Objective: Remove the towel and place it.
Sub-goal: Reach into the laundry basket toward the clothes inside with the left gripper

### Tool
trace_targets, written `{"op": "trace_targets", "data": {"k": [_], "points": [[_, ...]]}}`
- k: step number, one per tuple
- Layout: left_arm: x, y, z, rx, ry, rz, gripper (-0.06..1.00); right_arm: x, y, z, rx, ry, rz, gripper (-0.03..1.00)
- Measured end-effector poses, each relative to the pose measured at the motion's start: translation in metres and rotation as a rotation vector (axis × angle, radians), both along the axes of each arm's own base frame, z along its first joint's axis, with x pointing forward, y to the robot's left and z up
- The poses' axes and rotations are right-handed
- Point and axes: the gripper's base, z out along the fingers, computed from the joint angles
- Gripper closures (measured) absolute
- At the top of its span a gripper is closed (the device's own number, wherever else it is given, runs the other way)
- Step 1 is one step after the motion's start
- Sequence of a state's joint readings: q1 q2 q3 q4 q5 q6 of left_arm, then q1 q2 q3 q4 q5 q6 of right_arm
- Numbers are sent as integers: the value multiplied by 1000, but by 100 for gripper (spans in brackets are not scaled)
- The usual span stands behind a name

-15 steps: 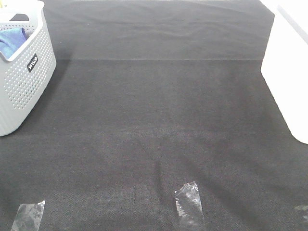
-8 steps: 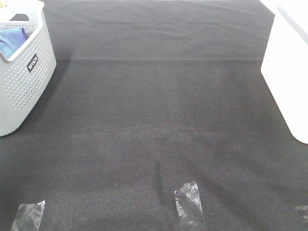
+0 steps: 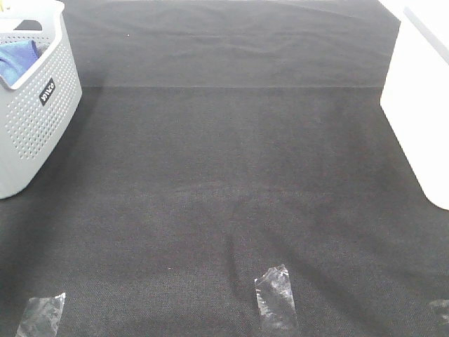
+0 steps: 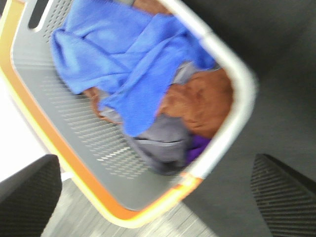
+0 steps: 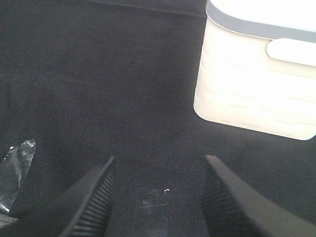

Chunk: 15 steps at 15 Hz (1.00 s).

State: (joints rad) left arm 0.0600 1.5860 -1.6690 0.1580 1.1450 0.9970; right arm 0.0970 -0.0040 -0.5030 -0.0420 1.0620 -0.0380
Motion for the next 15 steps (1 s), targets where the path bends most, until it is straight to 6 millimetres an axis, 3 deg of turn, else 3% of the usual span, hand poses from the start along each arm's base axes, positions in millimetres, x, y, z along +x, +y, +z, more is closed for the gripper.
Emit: {"op": "trace_targets", "data": {"k": [3, 5, 7, 10, 11, 15], "points": [[66, 11, -42, 133, 34, -64, -5, 0, 0, 0, 0, 0, 0, 42], [93, 18, -77, 156, 88, -81, -5, 0, 0, 0, 0, 0, 0, 42], [105, 37, -107, 153, 152, -71, -5, 0, 0, 0, 1, 0, 0, 42], [116, 75, -135, 127, 127, -70, -5, 0, 0, 0, 1, 0, 0, 42], [118, 77, -138, 132, 125, -84, -5, 0, 0, 0, 1, 0, 0, 42], [139, 82, -183, 167, 123, -153, -5, 0, 0, 0, 1, 0, 0, 42]]}}
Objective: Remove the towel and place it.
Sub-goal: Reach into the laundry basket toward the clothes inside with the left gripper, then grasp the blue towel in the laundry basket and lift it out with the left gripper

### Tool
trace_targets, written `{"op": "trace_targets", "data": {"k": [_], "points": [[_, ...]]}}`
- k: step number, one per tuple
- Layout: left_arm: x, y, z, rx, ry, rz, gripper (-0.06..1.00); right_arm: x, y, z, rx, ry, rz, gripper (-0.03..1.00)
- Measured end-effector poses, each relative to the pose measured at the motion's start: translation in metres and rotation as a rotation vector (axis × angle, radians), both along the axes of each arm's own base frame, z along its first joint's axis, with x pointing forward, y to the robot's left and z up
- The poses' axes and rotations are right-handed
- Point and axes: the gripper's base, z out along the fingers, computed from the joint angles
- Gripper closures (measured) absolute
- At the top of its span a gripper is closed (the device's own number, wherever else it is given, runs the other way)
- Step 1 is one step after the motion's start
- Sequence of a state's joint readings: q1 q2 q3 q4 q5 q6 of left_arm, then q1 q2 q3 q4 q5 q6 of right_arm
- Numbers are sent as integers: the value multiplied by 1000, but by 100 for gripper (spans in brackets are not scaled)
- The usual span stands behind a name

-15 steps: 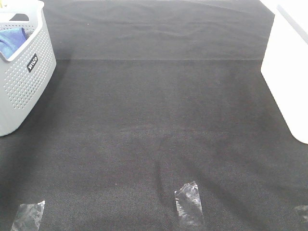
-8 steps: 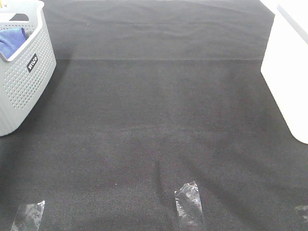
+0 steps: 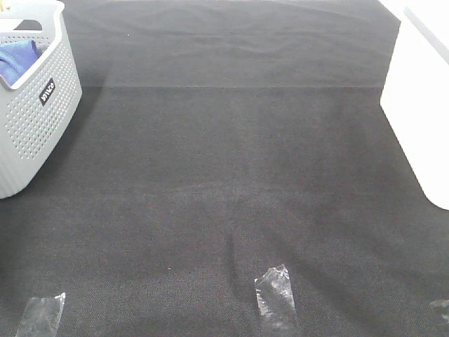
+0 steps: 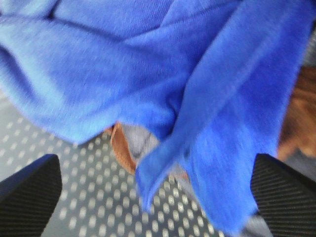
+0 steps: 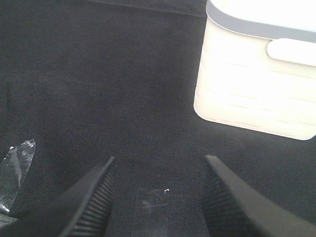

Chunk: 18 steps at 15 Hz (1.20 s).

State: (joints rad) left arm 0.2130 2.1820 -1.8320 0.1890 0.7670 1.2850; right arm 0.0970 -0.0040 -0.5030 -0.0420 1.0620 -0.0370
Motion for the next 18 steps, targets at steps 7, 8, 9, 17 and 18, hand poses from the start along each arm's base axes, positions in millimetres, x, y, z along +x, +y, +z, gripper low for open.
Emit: {"op": "trace_targets", "data": {"k": [7, 8, 9, 17, 18], "points": [[9, 2, -31, 1, 23, -11, 21, 0, 0, 0, 0, 0, 0, 42], [9, 2, -31, 1, 25, -10, 40, 0, 0, 0, 0, 0, 0, 42], [9, 2, -31, 1, 25, -10, 56, 0, 0, 0, 0, 0, 0, 42], [7, 1, -23, -29, 6, 37, 83, 0, 0, 0, 0, 0, 0, 42], [6, 1, -14, -35, -15, 53, 83, 0, 0, 0, 0, 0, 0, 42]]}}
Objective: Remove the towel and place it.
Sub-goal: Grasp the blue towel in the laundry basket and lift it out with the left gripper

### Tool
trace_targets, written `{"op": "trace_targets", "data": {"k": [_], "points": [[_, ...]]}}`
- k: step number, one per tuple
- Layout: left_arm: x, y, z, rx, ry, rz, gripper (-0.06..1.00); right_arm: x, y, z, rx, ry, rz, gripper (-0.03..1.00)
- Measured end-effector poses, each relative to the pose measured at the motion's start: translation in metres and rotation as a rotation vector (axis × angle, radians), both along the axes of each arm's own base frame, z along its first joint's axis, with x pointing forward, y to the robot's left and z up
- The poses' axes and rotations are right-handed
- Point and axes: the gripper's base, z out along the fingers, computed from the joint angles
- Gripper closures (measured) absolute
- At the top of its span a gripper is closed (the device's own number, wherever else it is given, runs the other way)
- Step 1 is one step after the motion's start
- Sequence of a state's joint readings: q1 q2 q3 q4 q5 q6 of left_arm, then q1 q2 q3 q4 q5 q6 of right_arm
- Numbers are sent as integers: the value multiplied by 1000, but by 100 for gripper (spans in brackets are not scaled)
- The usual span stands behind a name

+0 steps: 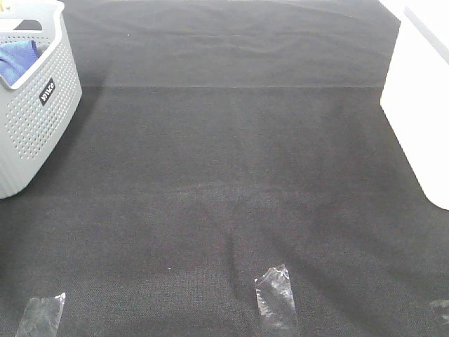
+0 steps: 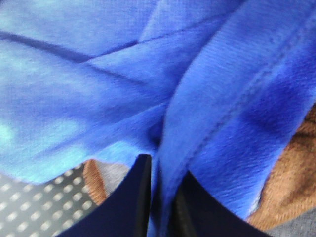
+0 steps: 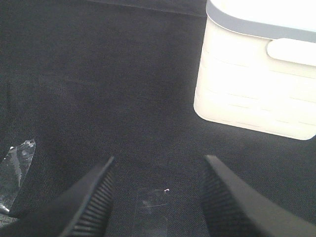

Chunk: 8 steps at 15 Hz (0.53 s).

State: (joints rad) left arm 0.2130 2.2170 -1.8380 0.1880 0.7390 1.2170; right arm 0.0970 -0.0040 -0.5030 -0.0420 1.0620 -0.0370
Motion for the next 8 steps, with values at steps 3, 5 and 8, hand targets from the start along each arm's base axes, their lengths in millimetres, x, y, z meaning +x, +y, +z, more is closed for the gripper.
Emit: {"op": "trace_targets", "data": {"k": [3, 5, 8], "points": [[-4, -1, 17, -37, -40, 76, 83, 0, 0, 0, 0, 0, 0, 42], [-6, -1, 21, -46, -47, 93, 83, 0, 0, 0, 0, 0, 0, 42], [-6, -1, 22, -45, -43, 96, 86, 0, 0, 0, 0, 0, 0, 42]]}}
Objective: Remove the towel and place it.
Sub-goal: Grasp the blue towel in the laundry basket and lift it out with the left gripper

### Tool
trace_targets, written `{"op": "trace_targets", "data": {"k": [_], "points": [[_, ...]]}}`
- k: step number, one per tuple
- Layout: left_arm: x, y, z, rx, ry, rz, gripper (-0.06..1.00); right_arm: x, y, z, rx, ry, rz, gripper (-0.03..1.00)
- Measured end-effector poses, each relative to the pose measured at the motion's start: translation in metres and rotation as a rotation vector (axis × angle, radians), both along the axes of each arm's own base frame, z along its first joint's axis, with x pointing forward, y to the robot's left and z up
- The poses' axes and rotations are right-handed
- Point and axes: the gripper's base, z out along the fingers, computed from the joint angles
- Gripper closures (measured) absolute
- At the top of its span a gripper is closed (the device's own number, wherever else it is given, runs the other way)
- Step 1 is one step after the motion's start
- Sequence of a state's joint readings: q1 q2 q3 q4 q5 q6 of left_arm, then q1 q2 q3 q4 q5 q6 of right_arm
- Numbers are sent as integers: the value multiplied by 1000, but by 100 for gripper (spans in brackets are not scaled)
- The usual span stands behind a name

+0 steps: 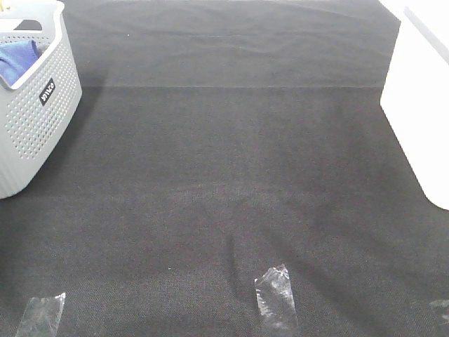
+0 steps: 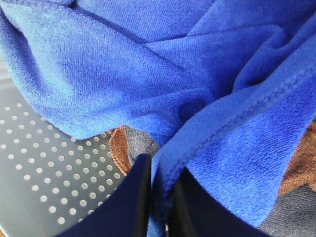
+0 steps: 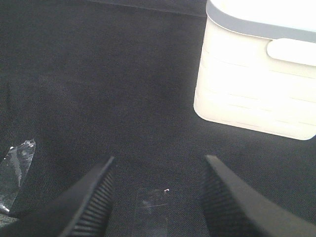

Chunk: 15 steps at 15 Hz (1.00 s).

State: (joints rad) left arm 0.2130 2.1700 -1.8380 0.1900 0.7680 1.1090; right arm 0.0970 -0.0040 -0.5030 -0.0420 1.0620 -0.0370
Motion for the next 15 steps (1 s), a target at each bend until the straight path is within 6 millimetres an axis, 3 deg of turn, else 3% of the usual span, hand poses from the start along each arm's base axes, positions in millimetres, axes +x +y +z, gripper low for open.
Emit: {"op": "trace_targets", "data": {"k": [3, 6, 11, 15], "points": [[-2, 0, 8, 23, -11, -6, 94, 0, 0, 0, 0, 0, 0, 42], [-11, -2, 39, 37, -54, -3, 94, 0, 0, 0, 0, 0, 0, 42], [-47, -40, 139, 62, -256, -53, 94, 0, 0, 0, 0, 0, 0, 42], [-95, -78, 218, 26, -468, -81, 94, 0, 0, 0, 0, 0, 0, 42]]}}
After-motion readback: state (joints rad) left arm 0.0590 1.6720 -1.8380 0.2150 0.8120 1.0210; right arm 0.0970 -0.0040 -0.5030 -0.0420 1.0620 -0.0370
